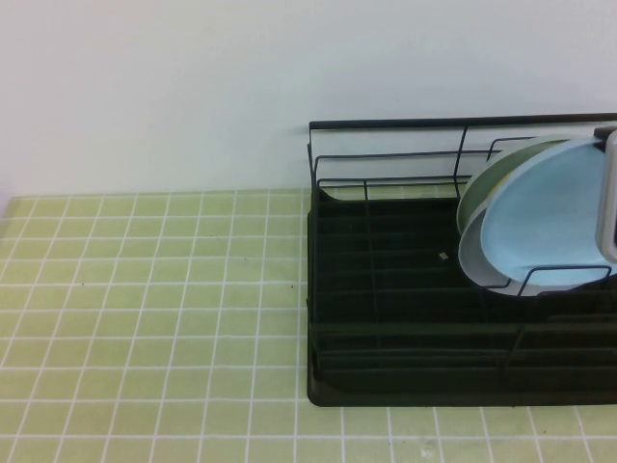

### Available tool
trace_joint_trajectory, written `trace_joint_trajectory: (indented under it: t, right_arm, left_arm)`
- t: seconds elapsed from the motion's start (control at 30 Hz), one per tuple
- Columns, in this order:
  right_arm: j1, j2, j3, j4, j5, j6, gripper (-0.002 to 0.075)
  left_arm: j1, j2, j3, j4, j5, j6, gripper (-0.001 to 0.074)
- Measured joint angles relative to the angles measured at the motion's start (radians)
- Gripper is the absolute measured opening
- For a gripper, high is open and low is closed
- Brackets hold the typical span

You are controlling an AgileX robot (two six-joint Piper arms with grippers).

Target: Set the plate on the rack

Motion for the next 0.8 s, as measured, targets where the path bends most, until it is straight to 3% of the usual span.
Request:
trace_joint_trajectory:
  t: [0.27,0.47,0.8]
  right_arm:
    - [0.000,0.070,-0.002,0.011,0.000,0.000,0.0010]
    - [0.000,0.097,-0.002,0.157,0.002,-0.006,0.0031]
    - [0.000,0.116,-0.002,0.181,0.009,-0.004,0.0259]
  left_arm:
    - [0.000,0.000,0.000,0.000,0.000,0.000,0.0000]
    - [0.000,0.000,0.000,0.000,0.000,0.000,0.0000]
    - [0.000,0.000,0.000,-0.004,0.002,-0.013,0.0001]
